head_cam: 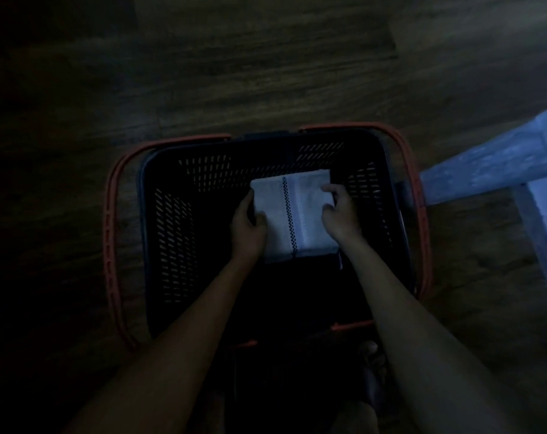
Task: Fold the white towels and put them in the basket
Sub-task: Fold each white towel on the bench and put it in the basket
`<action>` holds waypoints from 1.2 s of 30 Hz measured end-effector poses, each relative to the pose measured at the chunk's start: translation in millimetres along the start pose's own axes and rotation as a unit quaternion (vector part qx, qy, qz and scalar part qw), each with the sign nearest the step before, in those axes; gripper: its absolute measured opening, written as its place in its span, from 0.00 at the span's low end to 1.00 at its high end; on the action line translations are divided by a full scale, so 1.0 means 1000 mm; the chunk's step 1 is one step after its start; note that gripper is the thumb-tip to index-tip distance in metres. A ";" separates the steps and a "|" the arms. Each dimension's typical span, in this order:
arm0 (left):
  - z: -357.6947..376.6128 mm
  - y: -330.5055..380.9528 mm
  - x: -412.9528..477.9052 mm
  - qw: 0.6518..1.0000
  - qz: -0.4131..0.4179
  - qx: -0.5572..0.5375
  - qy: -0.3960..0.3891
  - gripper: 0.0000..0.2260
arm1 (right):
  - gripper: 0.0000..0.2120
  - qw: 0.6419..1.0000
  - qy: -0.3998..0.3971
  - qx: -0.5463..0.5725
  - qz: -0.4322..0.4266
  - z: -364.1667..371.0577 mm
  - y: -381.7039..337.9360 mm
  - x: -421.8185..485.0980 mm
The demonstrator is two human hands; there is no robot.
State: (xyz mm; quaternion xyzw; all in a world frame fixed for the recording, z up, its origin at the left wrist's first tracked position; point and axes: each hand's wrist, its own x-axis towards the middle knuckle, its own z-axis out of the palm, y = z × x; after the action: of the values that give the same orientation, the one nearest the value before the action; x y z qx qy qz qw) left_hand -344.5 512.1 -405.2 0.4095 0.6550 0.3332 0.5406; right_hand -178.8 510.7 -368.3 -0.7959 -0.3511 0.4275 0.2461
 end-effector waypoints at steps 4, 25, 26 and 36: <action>-0.005 -0.002 -0.006 0.990 0.085 0.109 0.028 0.22 | 0.21 0.980 0.022 -0.188 -0.056 0.001 -0.007 -0.008; -0.003 0.019 -0.016 0.772 0.195 0.593 -0.119 0.31 | 0.35 0.846 -0.029 -0.488 -0.215 -0.003 0.008 -0.006; -0.010 0.033 -0.023 0.773 0.192 0.595 -0.111 0.29 | 0.32 0.851 -0.027 -0.478 -0.214 -0.010 -0.004 -0.016; -0.092 0.216 -0.100 0.769 0.366 0.525 -0.013 0.12 | 0.18 0.837 0.081 -0.450 -0.300 -0.105 -0.165 -0.157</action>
State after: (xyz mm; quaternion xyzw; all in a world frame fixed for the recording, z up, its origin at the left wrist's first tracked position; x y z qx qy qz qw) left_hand -389.0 518.9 -153.5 0.8423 0.5215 0.1050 0.0872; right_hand -207.9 484.3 -121.0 -0.7064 -0.7051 0.0618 0.0041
